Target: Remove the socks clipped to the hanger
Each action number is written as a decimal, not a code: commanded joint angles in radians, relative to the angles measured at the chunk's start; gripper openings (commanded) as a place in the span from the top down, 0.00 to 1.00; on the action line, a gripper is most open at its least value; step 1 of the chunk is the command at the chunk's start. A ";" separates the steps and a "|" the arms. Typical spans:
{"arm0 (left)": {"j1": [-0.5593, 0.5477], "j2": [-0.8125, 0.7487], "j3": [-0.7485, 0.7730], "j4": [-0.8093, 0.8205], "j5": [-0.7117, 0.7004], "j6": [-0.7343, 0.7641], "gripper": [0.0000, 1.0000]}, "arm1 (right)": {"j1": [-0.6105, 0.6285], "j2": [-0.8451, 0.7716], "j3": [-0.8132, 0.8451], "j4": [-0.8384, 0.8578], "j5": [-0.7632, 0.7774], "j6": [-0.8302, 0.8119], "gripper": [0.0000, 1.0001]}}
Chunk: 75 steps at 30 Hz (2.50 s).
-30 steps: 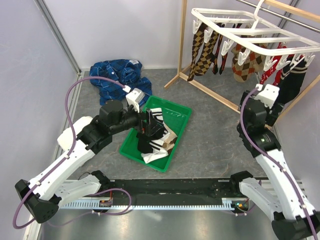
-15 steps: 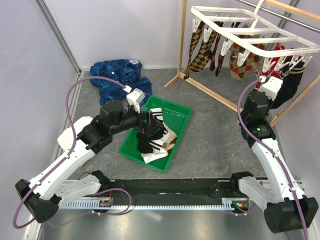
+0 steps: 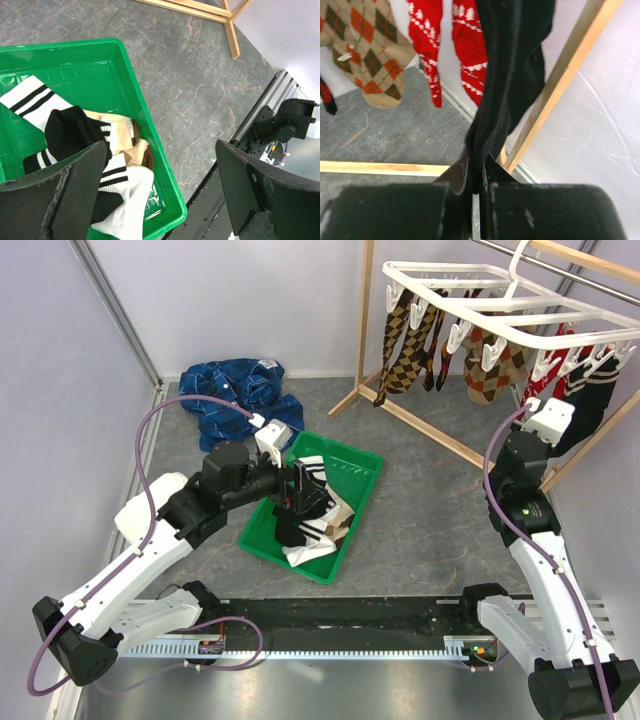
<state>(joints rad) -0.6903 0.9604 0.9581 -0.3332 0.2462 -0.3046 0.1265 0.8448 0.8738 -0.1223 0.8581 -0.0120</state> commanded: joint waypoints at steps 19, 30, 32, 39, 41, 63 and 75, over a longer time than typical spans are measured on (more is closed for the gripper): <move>0.000 0.175 0.182 0.172 0.165 -0.050 0.04 | -0.005 -0.098 0.171 -0.174 -0.757 0.274 1.00; -0.109 0.431 0.353 0.454 0.194 0.039 0.06 | -0.005 -0.110 0.243 -0.168 -1.007 0.406 1.00; -0.132 0.449 0.378 0.480 0.193 0.053 0.06 | -0.004 -0.110 0.243 -0.155 -1.054 0.441 1.00; -0.192 0.524 0.462 0.516 0.111 0.188 0.05 | -0.005 -0.096 0.261 -0.119 -1.194 0.494 1.00; -0.206 0.557 0.481 0.516 0.096 0.220 0.05 | -0.004 -0.096 0.258 -0.117 -1.228 0.509 1.00; -0.347 0.663 0.466 0.513 -0.217 0.252 0.98 | -0.005 -0.112 0.508 -0.591 -0.811 0.672 0.35; -0.431 0.690 0.435 0.572 -0.412 0.330 0.99 | -0.005 0.114 0.990 -0.813 -0.389 0.549 0.34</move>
<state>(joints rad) -1.0946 1.6619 1.4014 0.1677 -0.0834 -0.0490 0.1261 0.8688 1.7962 -0.8589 0.3347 0.5819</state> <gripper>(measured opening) 0.034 0.665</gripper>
